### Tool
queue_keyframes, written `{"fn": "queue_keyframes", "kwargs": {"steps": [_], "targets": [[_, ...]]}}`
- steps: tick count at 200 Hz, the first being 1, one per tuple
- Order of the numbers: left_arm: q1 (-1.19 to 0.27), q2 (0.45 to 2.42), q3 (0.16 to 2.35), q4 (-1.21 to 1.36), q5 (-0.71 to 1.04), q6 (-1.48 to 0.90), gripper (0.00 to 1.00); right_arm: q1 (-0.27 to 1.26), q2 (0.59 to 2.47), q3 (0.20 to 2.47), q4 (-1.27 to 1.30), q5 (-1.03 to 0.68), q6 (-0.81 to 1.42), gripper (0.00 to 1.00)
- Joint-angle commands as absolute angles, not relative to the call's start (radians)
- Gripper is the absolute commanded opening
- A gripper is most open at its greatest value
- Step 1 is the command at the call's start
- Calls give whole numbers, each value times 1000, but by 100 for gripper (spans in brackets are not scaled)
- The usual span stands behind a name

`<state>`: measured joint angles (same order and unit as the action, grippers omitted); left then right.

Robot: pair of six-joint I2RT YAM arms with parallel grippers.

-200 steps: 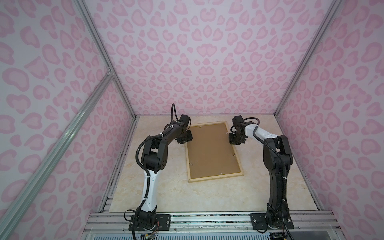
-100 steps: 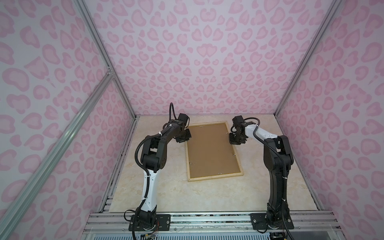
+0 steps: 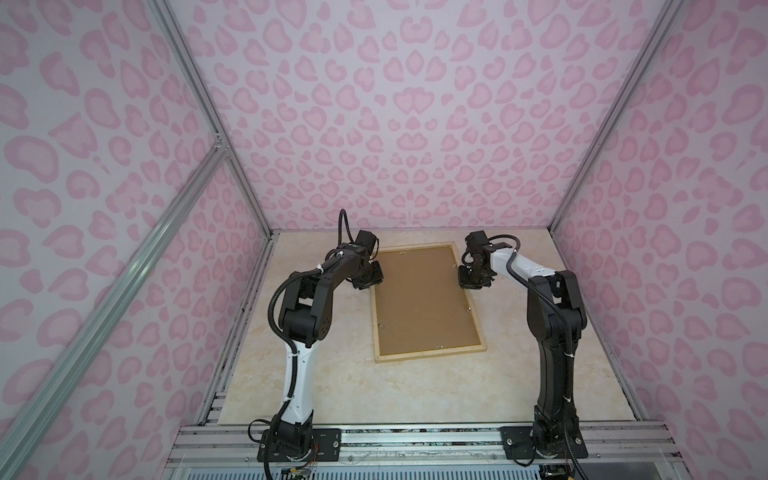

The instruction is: Put the photo into the frame

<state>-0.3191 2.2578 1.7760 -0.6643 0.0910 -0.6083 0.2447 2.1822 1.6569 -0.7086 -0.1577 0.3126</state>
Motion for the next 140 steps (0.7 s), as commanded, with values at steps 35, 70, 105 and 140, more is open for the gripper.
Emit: {"fn": "queue_keyframes", "kwargs": {"steps": [35,70,105,140], "targets": [[-306,2313,1858,-704,44,-610,37,246,2214,1634,-779,-163,328,12],[-303,2313,1861,-716,36,-611,30,244,2215,1631,-779,-174,325,12],[-303,2314,1851,-711,41,-609,26,235,2220,1634,-774,-198,329,12],[-296,2321,1853,-696,56,-615,9,235,2219,1632,-776,-198,323,11]]}}
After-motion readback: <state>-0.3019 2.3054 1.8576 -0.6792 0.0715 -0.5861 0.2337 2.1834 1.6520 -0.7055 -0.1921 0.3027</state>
